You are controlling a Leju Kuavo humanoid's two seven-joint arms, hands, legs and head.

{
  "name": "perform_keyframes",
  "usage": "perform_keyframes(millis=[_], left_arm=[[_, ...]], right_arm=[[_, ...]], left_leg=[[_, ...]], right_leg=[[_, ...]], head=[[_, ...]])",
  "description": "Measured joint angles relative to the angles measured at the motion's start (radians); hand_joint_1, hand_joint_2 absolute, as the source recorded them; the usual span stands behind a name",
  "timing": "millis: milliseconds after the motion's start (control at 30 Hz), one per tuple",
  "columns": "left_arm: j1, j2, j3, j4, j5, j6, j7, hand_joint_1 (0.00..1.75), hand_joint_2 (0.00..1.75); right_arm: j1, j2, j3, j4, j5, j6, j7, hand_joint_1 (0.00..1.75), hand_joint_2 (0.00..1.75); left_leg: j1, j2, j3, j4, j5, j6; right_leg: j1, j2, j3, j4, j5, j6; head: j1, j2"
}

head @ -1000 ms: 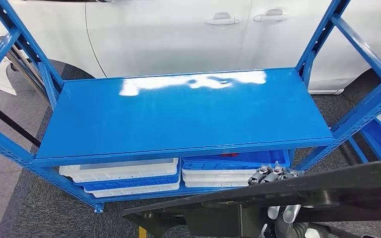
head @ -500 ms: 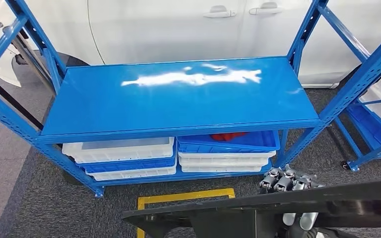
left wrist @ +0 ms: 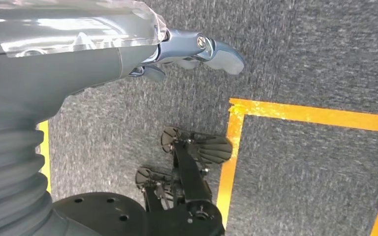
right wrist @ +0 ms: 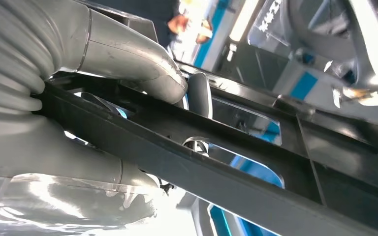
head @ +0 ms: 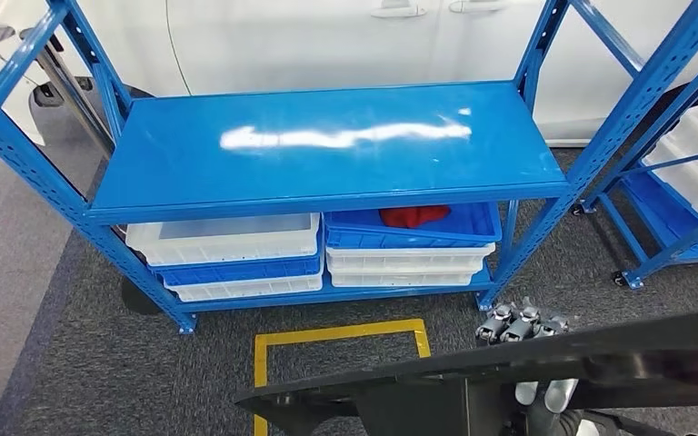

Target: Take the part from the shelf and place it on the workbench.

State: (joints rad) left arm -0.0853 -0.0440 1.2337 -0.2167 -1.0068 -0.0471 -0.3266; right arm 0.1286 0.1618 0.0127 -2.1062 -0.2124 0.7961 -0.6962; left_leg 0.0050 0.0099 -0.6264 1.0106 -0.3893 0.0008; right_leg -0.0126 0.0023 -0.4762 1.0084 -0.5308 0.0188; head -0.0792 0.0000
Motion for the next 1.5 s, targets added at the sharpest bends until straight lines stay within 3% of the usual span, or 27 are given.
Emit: perform_keyframes(millis=[67, 100, 167, 233, 267, 300, 333, 400, 467, 500, 567, 633, 733, 767, 800, 833, 867, 933, 1000, 1100, 1167, 1267, 1300, 1333, 1367, 1433, 1500], left_arm=[[-0.001, 0.0, 0.0, 0.0, -0.006, -0.002, -0.004, 0.0, 1.75], [0.0, 0.0, 0.0, 0.0, -0.01, -0.003, -0.006, 0.0, 1.75], [0.001, 0.001, -0.001, 0.0, -0.015, -0.007, -0.01, 0.0, 1.75], [-0.001, 0.001, -0.002, 0.0, -0.021, -0.011, -0.015, 0.0, 1.75], [-0.002, 0.002, -0.003, 0.0, -0.023, -0.013, -0.017, 0.0, 1.75], [-0.002, 0.003, -0.003, 0.0, -0.024, -0.015, -0.017, 0.0, 1.75], [-0.002, 0.004, -0.004, 0.0, -0.025, -0.016, -0.017, 0.0, 1.75], [-0.003, 0.007, -0.004, 0.0, -0.026, -0.017, -0.016, 0.0, 1.75], [-0.005, 0.01, -0.004, 0.0, -0.026, -0.017, -0.015, 0.0, 1.75], [-0.007, 0.012, -0.004, 0.0, -0.025, -0.017, -0.014, 0.0, 1.75], [-0.006, 0.012, -0.004, 0.0, -0.025, -0.017, -0.014, 0.0, 1.75], [-0.005, 0.01, -0.004, 0.001, -0.024, -0.016, -0.012, 0.0, 1.75], [-0.004, 0.009, -0.004, 0.002, -0.018, -0.011, -0.003, 0.0, 1.75], [-0.004, 0.009, -0.003, 0.002, -0.014, -0.008, 0.001, 0.0, 1.75], [-0.003, 0.009, -0.003, 0.002, -0.01, -0.004, 0.005, 0.0, 1.75], [-0.003, 0.009, -0.002, 0.002, -0.006, -0.001, 0.011, 0.0, 1.75], [-0.003, 0.009, 0.0, 0.002, -0.002, 0.001, 0.016, 0.0, 1.75], [-0.004, 0.008, 0.005, 0.002, 0.006, 0.005, 0.023, 0.0, 1.75], [-0.006, 0.008, 0.011, 0.002, 0.011, 0.009, 0.027, 0.0, 1.75], [-0.007, 0.009, 0.017, 0.001, 0.013, 0.013, 0.031, 0.0, 1.75], [-0.007, 0.01, 0.019, 0.001, 0.014, 0.014, 0.033, 0.0, 1.75], [-0.006, 0.01, 0.023, 0.002, 0.017, 0.015, 0.038, 0.0, 1.75], [-0.004, 0.01, 0.025, 0.002, 0.02, 0.015, 0.04, 0.0, 1.75], [-0.003, 0.01, 0.027, 0.002, 0.022, 0.016, 0.042, 0.0, 1.75], [-0.003, 0.01, 0.029, 0.002, 0.024, 0.017, 0.044, 0.0, 1.75], [-0.003, 0.011, 0.034, 0.002, 0.025, 0.018, 0.048, 0.0, 1.75], [-0.002, 0.013, 0.038, 0.001, 0.025, 0.018, 0.051, 0.0, 1.75]], right_arm=[[-0.021, -0.003, 0.018, 0.008, 0.01, -0.053, 0.0, 1.75, 1.75], [-0.035, -0.008, 0.029, 0.013, 0.01, -0.079, 0.0, 1.75, 1.75], [-0.07, -0.023, 0.05, 0.023, -0.001, -0.118, 0.0, 1.75, 1.75], [-0.103, -0.045, 0.065, 0.031, -0.022, -0.144, 0.0, 1.75, 1.75], [-0.115, -0.057, 0.068, 0.035, -0.032, -0.152, 0.0, 1.75, 1.75], [-0.124, -0.067, 0.07, 0.038, -0.04, -0.158, 0.0, 1.75, 1.75], [-0.131, -0.077, 0.071, 0.042, -0.045, -0.162, 0.0, 1.75, 1.75], [-0.143, -0.092, 0.073, 0.047, -0.049, -0.166, 0.0, 1.75, 1.75], [-0.154, -0.103, 0.074, 0.049, -0.052, -0.167, 0.0, 1.75, 1.75], [-0.158, -0.107, 0.075, 0.049, -0.053, -0.167, 0.0, 1.75, 1.75], [-0.163, -0.114, 0.076, 0.05, -0.055, -0.167, 0.0, 1.75, 1.75], [-0.165, -0.121, 0.076, 0.053, -0.056, -0.167, 0.0, 1.75, 1.75], [-0.166, -0.129, 0.079, 0.059, -0.057, -0.164, 0.0, 1.75, 1.75], [-0.166, -0.13, 0.082, 0.063, -0.059, -0.163, 0.0, 1.75, 1.75], [-0.168, -0.131, 0.086, 0.068, -0.06, -0.163, 0.0, 1.75, 1.75], [-0.171, -0.132, 0.093, 0.074, -0.062, -0.164, 0.0, 1.75, 1.75], [-0.177, -0.133, 0.101, 0.08, -0.064, -0.167, 0.0, 1.75, 1.75], [-0.193, -0.136, 0.119, 0.091, -0.069, -0.179, 0.0, 1.75, 1.75], [-0.208, -0.139, 0.135, 0.101, -0.078, -0.188, 0.0, 1.75, 1.75], [-0.216, -0.143, 0.142, 0.111, -0.081, -0.184, 0.0, 1.75, 1.75], [-0.219, -0.143, 0.143, 0.115, -0.086, -0.174, 0.0, 1.75, 1.75], [-0.223, -0.143, 0.144, 0.125, -0.097, -0.164, -0.001, 1.75, 1.75], [-0.223, -0.143, 0.144, 0.129, -0.098, -0.164, 0.0, 1.75, 1.75], [-0.223, -0.143, 0.144, 0.134, -0.099, -0.165, 0.0, 1.75, 1.75], [-0.224, -0.143, 0.144, 0.139, -0.1, -0.166, 0.0, 1.75, 1.75], [-0.229, -0.144, 0.144, 0.146, -0.099, -0.168, 0.0, 1.75, 1.75], [-0.234, -0.144, 0.143, 0.151, -0.097, -0.169, 0.0, 1.75, 1.75]], left_leg=[[0.002, -0.001, -0.006, 0.0, 0.014, -0.013], [0.004, -0.002, -0.013, 0.008, 0.003, -0.018], [0.007, -0.004, -0.039, 0.073, -0.075, -0.026], [0.007, -0.004, -0.072, 0.198, -0.169, -0.032], [0.007, -0.004, -0.081, 0.256, -0.184, -0.034], [0.007, -0.004, -0.079, 0.291, -0.173, -0.035], [0.007, -0.004, -0.062, 0.294, -0.144, -0.034], [0.007, -0.004, 0.025, 0.198, -0.096, -0.027], [0.003, -0.004, 0.132, 0.044, -0.115, -0.015], [0.0, -0.004, 0.163, -0.005, -0.133, -0.009], [-0.001, -0.003, 0.174, -0.037, -0.141, 0.003], [0.002, -0.001, 0.167, -0.042, -0.127, 0.016], [0.002, 0.001, 0.148, -0.042, -0.108, 0.026], [0.002, 0.001, 0.142, -0.041, -0.103, 0.026], [0.002, 0.001, 0.136, -0.04, -0.1, 0.026], [0.001, 0.001, 0.133, -0.037, -0.097, 0.025], [0.001, 0.0, 0.13, -0.034, -0.097, 0.024], [0.0, 0.0, 0.128, -0.027, -0.099, 0.018], [-0.002, 0.0, 0.12, -0.018, -0.101, 0.009], [-0.004, 0.0, 0.111, -0.014, -0.102, -0.006], [-0.004, -0.001, 0.092, 0.026, -0.133, -0.015], [0.001, -0.002, -0.002, 0.221, -0.222, -0.026], [0.002, -0.002, -0.028, 0.271, -0.233, -0.027], [0.003, -0.002, -0.037, 0.284, -0.223, -0.028], [0.004, -0.003, -0.026, 0.256, -0.195, -0.027], [0.006, -0.027, 0.033, 0.122, -0.12, -0.021], [0.007, -0.059, 0.077, 0.019, -0.086, -0.014]], right_leg=[[0.002, -0.002, -0.01, -0.008, 0.012, -0.018], [0.002, -0.004, -0.02, -0.009, 0.023, -0.027], [-0.001, -0.007, -0.045, -0.012, 0.048, -0.042], [0.002, -0.007, -0.077, -0.011, 0.071, -0.047], [0.004, -0.008, -0.093, -0.011, 0.082, -0.047], [0.005, -0.009, -0.109, -0.01, 0.094, -0.046], [0.006, -0.01, -0.124, -0.009, 0.105, -0.044], [0.007, -0.011, -0.148, -0.005, 0.124, -0.039], [0.01, -0.012, -0.161, 0.001, 0.137, -0.03], [0.01, -0.013, -0.163, 0.003, 0.144, -0.024], [0.01, -0.015, -0.165, 0.006, 0.153, -0.01], [0.009, -0.013, -0.18, 0.043, 0.131, 0.004], [0.006, -0.008, -0.247, 0.219, 0.016, 0.015], [0.005, -0.008, -0.266, 0.278, -0.014, 0.017], [0.005, -0.008, -0.272, 0.307, -0.024, 0.018], [0.004, -0.008, -0.258, 0.299, -0.016, 0.018], [0.004, -0.008, -0.225, 0.25, 0.011, 0.016], [0.005, -0.007, -0.138, 0.104, 0.067, 0.007], [0.01, -0.007, -0.097, 0.02, 0.081, -0.007], [0.01, -0.006, -0.1, 0.007, 0.078, -0.025], [0.004, -0.005, -0.098, 0.0, 0.082, -0.037], [0.005, 0.004, -0.101, -0.002, 0.084, -0.046], [0.005, 0.009, -0.102, -0.001, 0.085, -0.046], [0.005, 0.016, -0.102, 0.0, 0.085, -0.046], [0.005, 0.024, -0.102, 0.002, 0.085, -0.046], [0.006, 0.042, -0.102, 0.007, 0.084, -0.043], [0.006, 0.061, -0.11, 0.013, 0.085, -0.033]], head=[[0.0, 0.0], [0.0, 0.0], [0.0, 0.0], [0.0, 0.0], [0.0, 0.0], [0.0, 0.0], [0.0, 0.0], [0.0, 0.0], [0.0, 0.0], [0.0, 0.0], [0.0, 0.0], [0.0, 0.0], [0.0, 0.0], [0.0, 0.0], [0.0, 0.0], [0.0, 0.0], [0.0, 0.0], [0.0, 0.0], [0.0, 0.0], [0.0, 0.0], [0.0, 0.0], [0.0, 0.0], [0.0, 0.0], [0.0, 0.0], [0.0, 0.0], [0.0, 0.0], [0.0, 0.0]])
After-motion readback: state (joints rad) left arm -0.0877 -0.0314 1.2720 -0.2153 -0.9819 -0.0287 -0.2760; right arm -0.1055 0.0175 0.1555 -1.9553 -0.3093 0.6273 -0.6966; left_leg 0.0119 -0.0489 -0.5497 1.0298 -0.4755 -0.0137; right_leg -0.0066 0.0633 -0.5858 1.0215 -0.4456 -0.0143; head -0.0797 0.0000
